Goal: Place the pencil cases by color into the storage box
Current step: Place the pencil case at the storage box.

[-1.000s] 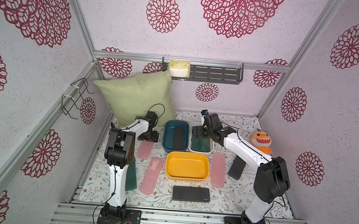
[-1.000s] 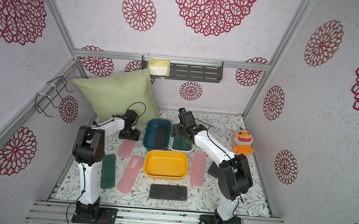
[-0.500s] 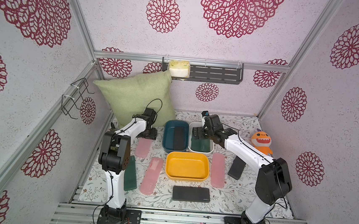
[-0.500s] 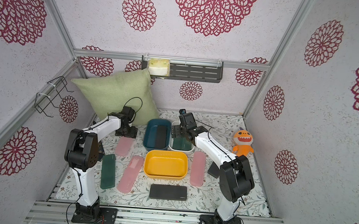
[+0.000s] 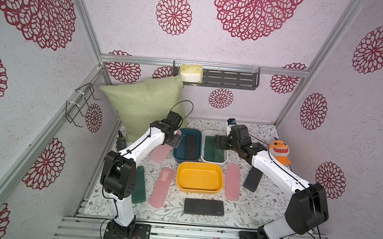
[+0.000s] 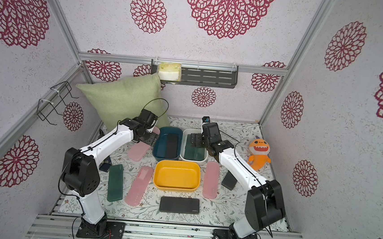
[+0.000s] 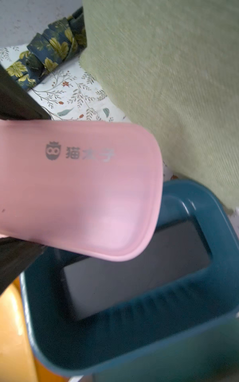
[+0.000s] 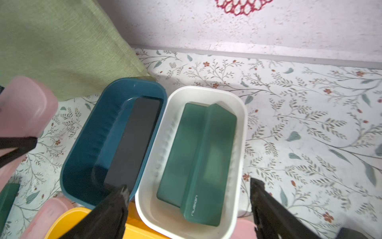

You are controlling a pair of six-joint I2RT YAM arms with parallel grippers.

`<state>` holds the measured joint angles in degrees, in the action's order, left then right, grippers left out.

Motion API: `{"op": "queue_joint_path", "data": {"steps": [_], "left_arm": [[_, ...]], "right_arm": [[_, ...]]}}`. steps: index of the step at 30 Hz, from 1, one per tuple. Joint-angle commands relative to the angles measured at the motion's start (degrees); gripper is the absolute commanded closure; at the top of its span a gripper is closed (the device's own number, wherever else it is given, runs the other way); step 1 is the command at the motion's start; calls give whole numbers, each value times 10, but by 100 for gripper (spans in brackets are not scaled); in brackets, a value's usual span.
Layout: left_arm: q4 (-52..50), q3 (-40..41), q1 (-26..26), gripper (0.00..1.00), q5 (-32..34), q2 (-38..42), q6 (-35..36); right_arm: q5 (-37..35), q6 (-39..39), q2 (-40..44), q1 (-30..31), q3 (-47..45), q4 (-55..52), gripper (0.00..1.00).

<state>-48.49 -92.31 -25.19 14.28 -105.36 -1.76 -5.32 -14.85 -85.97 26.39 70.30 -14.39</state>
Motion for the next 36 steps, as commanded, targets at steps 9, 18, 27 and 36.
{"op": "queue_joint_path", "data": {"steps": [9,18,27,36], "left_arm": [[5,-9,-127,33,-50,65,120],[4,-7,-197,33,-134,37,124],[-23,-2,-255,32,-142,1,135],[-38,21,-289,33,-100,-34,162]], "right_arm": [[2,-37,137,-99,-93,31,7],[1,-32,182,-144,-117,16,7],[7,-26,213,-178,-137,9,6],[23,-26,227,-192,-158,18,6]]}}
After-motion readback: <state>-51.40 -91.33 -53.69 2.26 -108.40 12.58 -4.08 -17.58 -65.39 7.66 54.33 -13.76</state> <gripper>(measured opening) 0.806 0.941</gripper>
